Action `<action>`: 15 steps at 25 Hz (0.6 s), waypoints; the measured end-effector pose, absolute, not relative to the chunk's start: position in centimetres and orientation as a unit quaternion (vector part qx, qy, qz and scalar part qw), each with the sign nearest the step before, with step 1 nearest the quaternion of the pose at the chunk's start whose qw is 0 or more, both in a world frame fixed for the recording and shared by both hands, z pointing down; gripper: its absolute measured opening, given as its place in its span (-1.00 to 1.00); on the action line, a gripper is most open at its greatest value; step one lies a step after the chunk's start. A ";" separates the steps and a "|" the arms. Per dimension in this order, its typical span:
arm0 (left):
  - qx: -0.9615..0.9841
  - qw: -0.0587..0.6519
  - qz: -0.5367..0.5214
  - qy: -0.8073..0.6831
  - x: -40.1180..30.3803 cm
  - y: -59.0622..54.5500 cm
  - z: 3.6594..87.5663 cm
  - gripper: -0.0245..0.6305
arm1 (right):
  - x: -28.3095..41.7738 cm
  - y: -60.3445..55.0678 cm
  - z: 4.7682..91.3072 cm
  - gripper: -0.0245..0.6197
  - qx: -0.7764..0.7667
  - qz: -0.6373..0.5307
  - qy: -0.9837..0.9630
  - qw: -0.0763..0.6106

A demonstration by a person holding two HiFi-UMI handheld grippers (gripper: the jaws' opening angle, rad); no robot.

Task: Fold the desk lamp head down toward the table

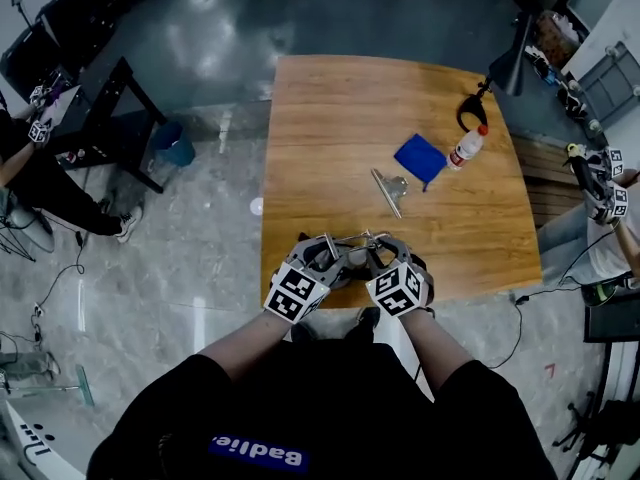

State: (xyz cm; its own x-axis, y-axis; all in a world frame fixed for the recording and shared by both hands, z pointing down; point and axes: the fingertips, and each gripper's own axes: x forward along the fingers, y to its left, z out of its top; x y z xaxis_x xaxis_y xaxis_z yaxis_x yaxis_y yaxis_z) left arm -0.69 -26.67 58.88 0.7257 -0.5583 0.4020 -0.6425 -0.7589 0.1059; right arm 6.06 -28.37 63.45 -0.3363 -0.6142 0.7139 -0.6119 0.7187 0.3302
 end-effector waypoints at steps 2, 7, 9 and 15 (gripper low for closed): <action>0.926 0.114 0.171 -0.317 -0.6 -26.3 58.6 -0.52 | 6.4 -28.1 62.3 -0.44 0.384 -0.014 -0.815 0.434; 0.927 0.113 0.150 -0.325 -2.0 -25.8 57.4 -0.51 | 6.4 -26.1 59.3 -0.42 0.398 -0.051 -0.807 0.434; 0.919 0.128 0.144 -0.343 -2.7 -24.9 57.3 -0.51 | 6.3 -24.4 58.4 -0.42 0.396 -0.058 -0.810 0.428; 0.902 0.142 0.149 -0.379 -2.5 -19.0 57.0 -0.51 | 7.6 -18.1 56.6 -0.42 0.377 -0.065 -0.839 0.386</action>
State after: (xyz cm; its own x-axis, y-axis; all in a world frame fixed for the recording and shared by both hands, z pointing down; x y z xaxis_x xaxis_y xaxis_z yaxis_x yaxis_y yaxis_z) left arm -2.49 -18.96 57.02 0.6686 -0.6409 0.3771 -0.7257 -0.6730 0.1429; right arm 7.58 -18.13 56.59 -0.4176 -0.6827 0.5996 -0.5820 0.7077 0.4004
